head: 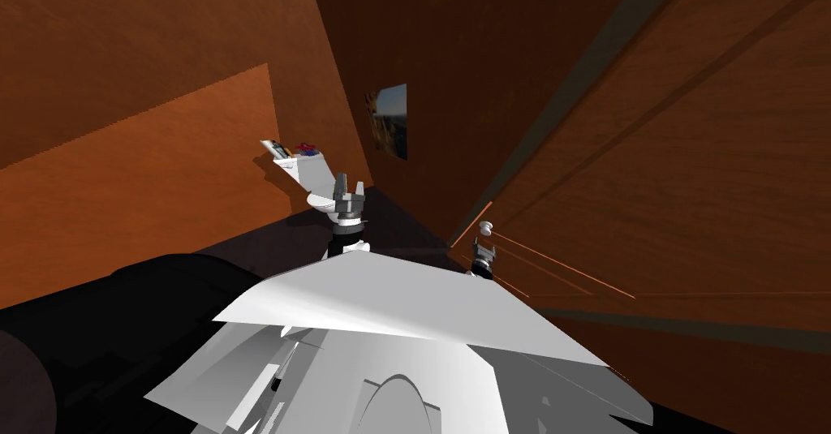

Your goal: Pull the door open

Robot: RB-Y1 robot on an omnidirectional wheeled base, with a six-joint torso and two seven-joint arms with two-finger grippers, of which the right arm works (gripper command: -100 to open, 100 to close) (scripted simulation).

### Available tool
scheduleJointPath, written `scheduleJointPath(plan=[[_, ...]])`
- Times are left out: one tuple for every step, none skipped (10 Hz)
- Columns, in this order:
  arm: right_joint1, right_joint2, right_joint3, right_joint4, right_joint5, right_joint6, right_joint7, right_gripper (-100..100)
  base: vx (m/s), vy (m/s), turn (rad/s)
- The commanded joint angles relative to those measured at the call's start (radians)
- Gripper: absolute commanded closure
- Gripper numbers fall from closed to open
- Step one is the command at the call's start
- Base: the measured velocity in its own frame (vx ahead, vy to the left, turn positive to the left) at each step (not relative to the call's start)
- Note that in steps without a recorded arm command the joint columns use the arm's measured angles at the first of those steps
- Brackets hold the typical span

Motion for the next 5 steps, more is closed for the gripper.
scheduleJointPath(plan=[[0.000, 0.000, 0.000, 0.000, 0.000, 0.000, 0.000, -100, -0.017, -0.001, 0.006], [0.003, -0.007, -0.004, 0.005, -0.003, -0.004, -0.012, -100, 0.084, -0.041, 0.046], [0.004, -0.010, -0.005, 0.007, -0.004, -0.005, -0.015, -100, 0.154, -0.056, 0.062], [0.006, -0.016, -0.008, 0.012, -0.006, -0.009, -0.021, -100, 0.176, -0.071, 0.051], [0.008, -0.022, -0.011, 0.016, -0.008, -0.012, -0.027, -100, 0.208, -0.087, 0.060]])
